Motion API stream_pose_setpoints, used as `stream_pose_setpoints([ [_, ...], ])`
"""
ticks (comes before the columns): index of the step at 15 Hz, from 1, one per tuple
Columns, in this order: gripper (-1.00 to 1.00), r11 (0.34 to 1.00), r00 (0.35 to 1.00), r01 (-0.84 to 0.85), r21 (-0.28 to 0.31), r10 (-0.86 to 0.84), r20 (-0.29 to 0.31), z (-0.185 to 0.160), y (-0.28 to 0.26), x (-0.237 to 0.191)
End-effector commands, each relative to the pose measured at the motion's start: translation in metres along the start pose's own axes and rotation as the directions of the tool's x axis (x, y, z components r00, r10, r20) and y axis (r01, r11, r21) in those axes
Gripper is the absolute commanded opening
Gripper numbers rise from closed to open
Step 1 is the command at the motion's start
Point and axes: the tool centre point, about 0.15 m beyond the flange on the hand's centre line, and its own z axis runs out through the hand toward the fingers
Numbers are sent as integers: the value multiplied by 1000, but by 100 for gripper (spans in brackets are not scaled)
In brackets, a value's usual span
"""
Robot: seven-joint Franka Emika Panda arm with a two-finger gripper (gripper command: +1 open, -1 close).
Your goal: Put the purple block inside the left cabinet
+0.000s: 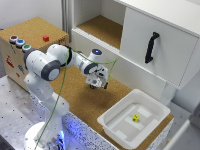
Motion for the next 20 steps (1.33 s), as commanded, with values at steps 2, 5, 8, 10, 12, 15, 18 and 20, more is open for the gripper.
stream_pose_setpoints([
  [2, -100, 995, 999, 27, -101, -22, 50, 9, 4, 7],
  [5, -100, 982, 999, 35, -183, -27, 44, 2, -1, 7],
  [8, -100, 975, 999, 25, -223, -16, 44, -8, -8, -3],
  [10, -100, 969, 999, 34, -244, -25, 41, -21, -15, -6],
  [12, -100, 956, 998, 65, -286, -68, 1, -51, -29, 1],
  [15, -100, 919, 974, 137, -369, -192, -117, -127, -59, 32],
  [18, -100, 903, 940, 162, -397, -264, -217, -195, -84, 71],
  [20, -100, 894, 915, 155, -420, -290, -280, -236, -105, 101],
])
